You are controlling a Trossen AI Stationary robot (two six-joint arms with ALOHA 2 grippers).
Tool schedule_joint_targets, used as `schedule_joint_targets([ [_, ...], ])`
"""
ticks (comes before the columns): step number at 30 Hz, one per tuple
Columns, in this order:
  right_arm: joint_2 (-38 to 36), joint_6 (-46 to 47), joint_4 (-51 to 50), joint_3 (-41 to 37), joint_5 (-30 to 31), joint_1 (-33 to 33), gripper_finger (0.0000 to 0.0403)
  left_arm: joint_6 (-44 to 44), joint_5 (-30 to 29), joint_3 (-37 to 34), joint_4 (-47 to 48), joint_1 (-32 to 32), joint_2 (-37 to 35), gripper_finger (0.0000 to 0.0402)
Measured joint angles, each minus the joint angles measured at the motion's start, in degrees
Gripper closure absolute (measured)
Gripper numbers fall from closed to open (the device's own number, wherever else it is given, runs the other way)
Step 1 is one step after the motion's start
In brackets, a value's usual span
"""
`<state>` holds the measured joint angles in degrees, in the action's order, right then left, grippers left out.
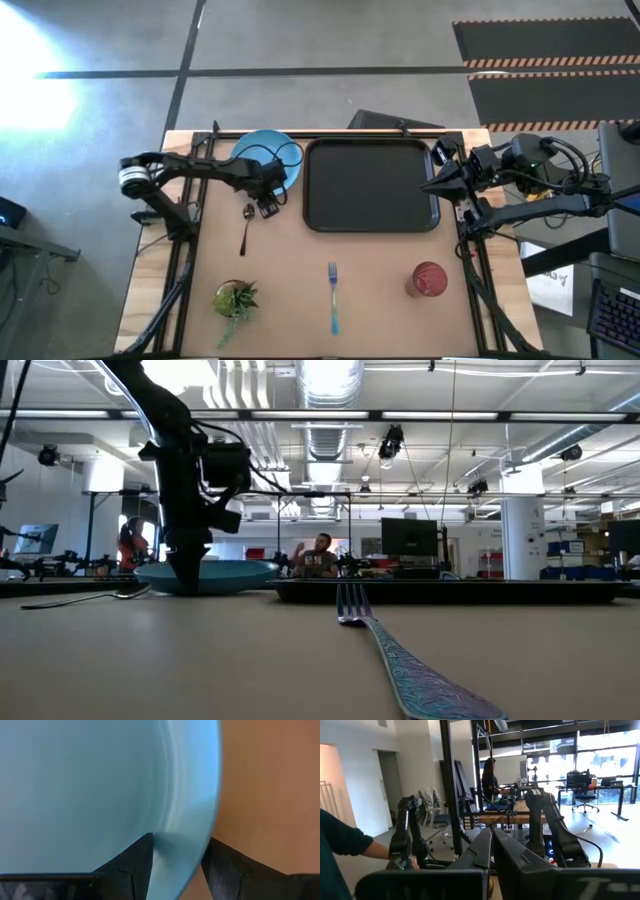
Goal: Pick and place plate/cup/fork/spoon on tray
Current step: Put the blue plate on the black tray
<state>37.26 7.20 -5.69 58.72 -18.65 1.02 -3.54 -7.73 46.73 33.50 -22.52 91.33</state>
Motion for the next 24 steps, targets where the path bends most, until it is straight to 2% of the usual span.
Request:
schedule_joint_targets([
  [8,0.00,0.00,0.24,0.00,0.17,0.00,0.0394,0.01,0.17,0.46,0.35,0.00,-0.24,0.0273],
  [10,0.00,-0.43,0.26,0.00,0.17,0.00,0.0394,-0.01,-0.07,0.38,0.18,0.00,-0.93,0.0296],
  [15,0.00,-0.72,0.42,0.00,0.20,0.00,0.0394,0.07,-1.44,0.51,-0.13,0.02,-1.60,0.0386],
  [20,0.00,-0.79,0.44,0.00,0.23,0.00,0.0394,0.24,-3.36,0.65,0.79,0.45,-1.85,0.0397],
  [24,-0.02,-0.81,0.44,0.00,0.66,0.00,0.0394,0.89,-4.35,3.32,5.17,0.77,-2.62,0.0400],
])
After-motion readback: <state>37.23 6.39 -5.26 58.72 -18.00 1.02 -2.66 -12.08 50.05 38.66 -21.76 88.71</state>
